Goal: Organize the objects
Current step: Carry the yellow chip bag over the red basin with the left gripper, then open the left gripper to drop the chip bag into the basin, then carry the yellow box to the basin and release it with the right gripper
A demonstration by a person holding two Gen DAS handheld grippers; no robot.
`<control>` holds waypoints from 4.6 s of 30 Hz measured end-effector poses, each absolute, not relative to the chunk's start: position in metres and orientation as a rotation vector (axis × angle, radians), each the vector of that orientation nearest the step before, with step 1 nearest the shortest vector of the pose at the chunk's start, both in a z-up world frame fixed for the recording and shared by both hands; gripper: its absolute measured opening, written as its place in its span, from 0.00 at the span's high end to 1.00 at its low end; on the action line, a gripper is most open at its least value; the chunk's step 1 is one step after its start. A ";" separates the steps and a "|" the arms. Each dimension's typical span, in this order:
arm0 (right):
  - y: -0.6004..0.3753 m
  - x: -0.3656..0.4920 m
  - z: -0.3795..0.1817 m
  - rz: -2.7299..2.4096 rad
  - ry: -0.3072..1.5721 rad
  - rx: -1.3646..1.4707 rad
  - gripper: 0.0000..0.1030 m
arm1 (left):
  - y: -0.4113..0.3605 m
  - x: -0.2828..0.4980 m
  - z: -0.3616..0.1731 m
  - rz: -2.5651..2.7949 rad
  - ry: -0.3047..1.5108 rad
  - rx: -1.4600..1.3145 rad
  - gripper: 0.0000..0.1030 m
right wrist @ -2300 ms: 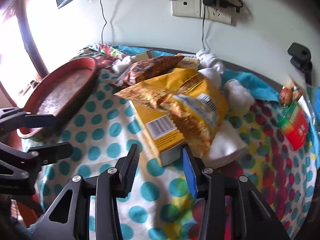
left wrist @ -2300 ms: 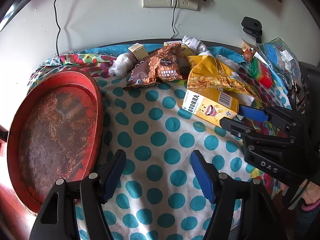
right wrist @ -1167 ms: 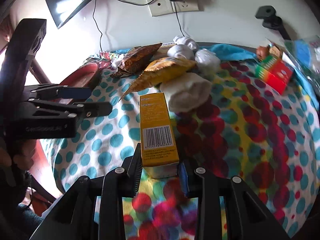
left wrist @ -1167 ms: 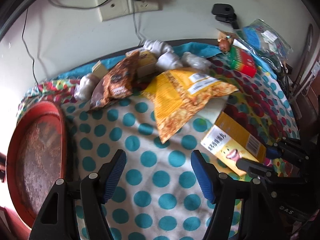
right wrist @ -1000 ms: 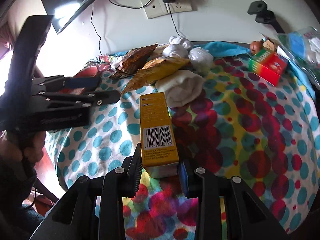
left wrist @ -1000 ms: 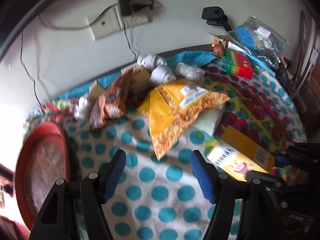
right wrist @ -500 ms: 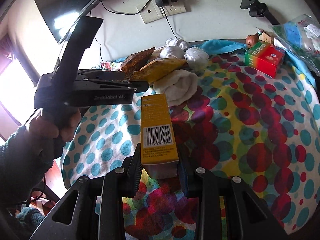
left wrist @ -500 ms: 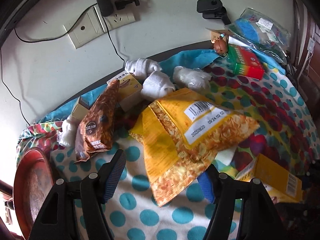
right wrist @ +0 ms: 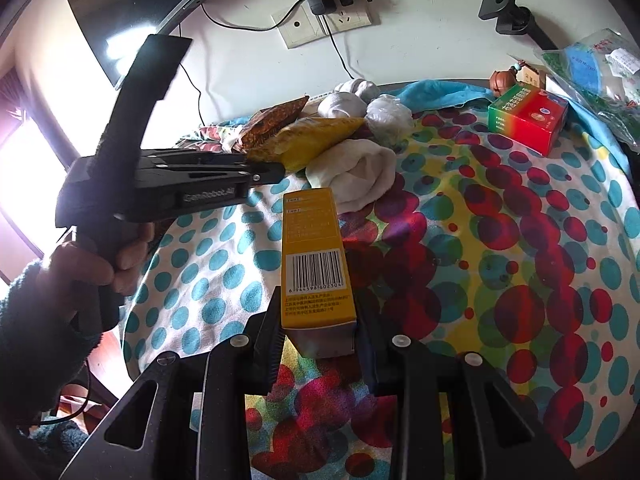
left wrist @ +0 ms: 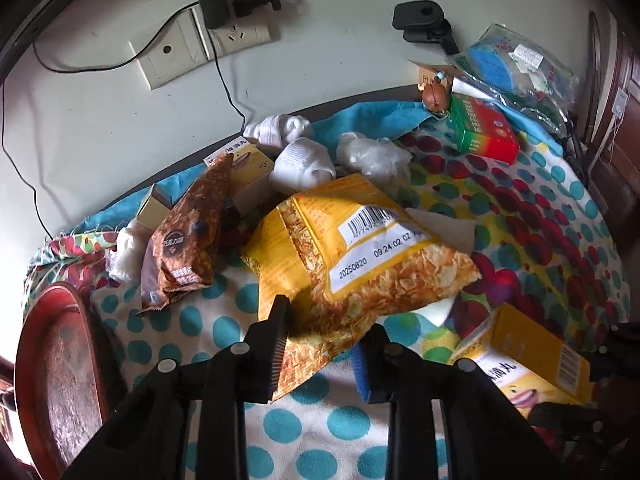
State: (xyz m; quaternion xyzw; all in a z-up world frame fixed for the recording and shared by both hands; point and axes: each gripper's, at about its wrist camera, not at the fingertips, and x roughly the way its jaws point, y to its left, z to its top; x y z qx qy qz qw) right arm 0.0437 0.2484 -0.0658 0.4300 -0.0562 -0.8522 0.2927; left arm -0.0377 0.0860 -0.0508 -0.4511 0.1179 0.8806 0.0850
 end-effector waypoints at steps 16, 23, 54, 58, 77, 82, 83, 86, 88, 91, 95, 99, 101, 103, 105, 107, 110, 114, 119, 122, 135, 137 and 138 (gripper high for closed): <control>0.239 0.045 -0.061 -2.317 -0.137 1.162 0.71 | 0.018 0.009 -0.009 2.726 0.182 -1.308 0.83; 0.229 0.044 -0.060 -2.324 -0.121 1.169 0.72 | -0.028 0.021 0.011 2.806 0.131 -1.291 0.89; 0.215 0.038 -0.060 -2.316 -0.103 1.191 0.71 | -0.206 0.031 0.087 3.110 -0.026 -1.280 0.96; 0.214 0.038 -0.060 -2.319 -0.102 1.194 0.71 | -0.237 0.022 0.072 3.128 -0.083 -1.353 0.96; 0.205 0.037 -0.060 -2.329 -0.094 1.207 0.71 | -0.295 0.019 0.027 3.220 -0.114 -1.487 0.93; 0.198 0.036 -0.060 -2.330 -0.088 1.213 0.71 | -0.303 0.021 0.020 3.213 -0.168 -1.541 0.79; 0.197 0.036 -0.060 -2.329 -0.089 1.214 0.71 | -0.303 0.022 0.021 3.220 -0.161 -1.537 0.75; 0.193 0.035 -0.060 -2.327 -0.091 1.216 0.71 | -0.301 0.024 0.022 3.216 -0.140 -1.528 0.67; 0.190 0.035 -0.060 -2.322 -0.092 1.218 0.72 | -0.299 0.025 0.024 3.217 -0.136 -1.524 0.65; 0.185 0.035 -0.060 -2.314 -0.090 1.215 0.72 | -0.297 0.028 0.027 3.210 -0.126 -1.515 0.63; 0.175 0.037 -0.056 -2.305 -0.072 1.201 0.72 | -0.291 0.032 0.031 3.215 -0.092 -1.500 0.61; 0.165 0.040 -0.050 -2.296 -0.053 1.174 0.72 | -0.286 0.038 0.037 3.208 -0.093 -1.480 0.60; 0.160 0.041 -0.047 -2.283 -0.053 1.166 0.73 | -0.283 0.043 0.042 3.205 -0.105 -1.457 0.60; 0.155 0.041 -0.043 -2.275 -0.046 1.154 0.73 | -0.278 0.046 0.046 3.203 -0.102 -1.443 0.59; 0.150 0.042 -0.039 -2.274 -0.036 1.141 0.73 | -0.272 0.049 0.049 3.193 -0.091 -1.427 0.58; 0.143 0.042 -0.034 -2.253 -0.037 1.130 0.73 | -0.267 0.052 0.051 3.180 -0.097 -1.420 0.57; 0.131 0.042 -0.023 -2.240 -0.018 1.097 0.73 | -0.254 0.058 0.053 3.145 -0.143 -1.391 0.57; 0.111 0.042 -0.007 -2.219 0.006 1.047 0.73 | -0.235 0.062 0.052 3.114 -0.150 -1.365 0.56; 0.080 0.039 0.009 -2.181 0.028 0.994 0.73 | -0.211 0.072 0.047 3.080 -0.176 -1.324 0.56; 0.057 0.038 0.016 -2.156 0.047 0.965 0.73 | -0.199 0.079 0.040 3.045 -0.195 -1.322 0.56; -0.049 0.004 0.008 -2.059 0.133 0.975 0.73 | -0.196 0.099 0.015 3.068 -0.272 -1.311 0.55; -0.067 -0.007 0.005 -2.055 0.148 0.986 0.73 | -0.200 0.100 0.012 3.084 -0.264 -1.310 0.55; -0.073 -0.011 0.004 -2.054 0.159 0.989 0.73 | -0.202 0.100 0.011 3.082 -0.263 -1.316 0.54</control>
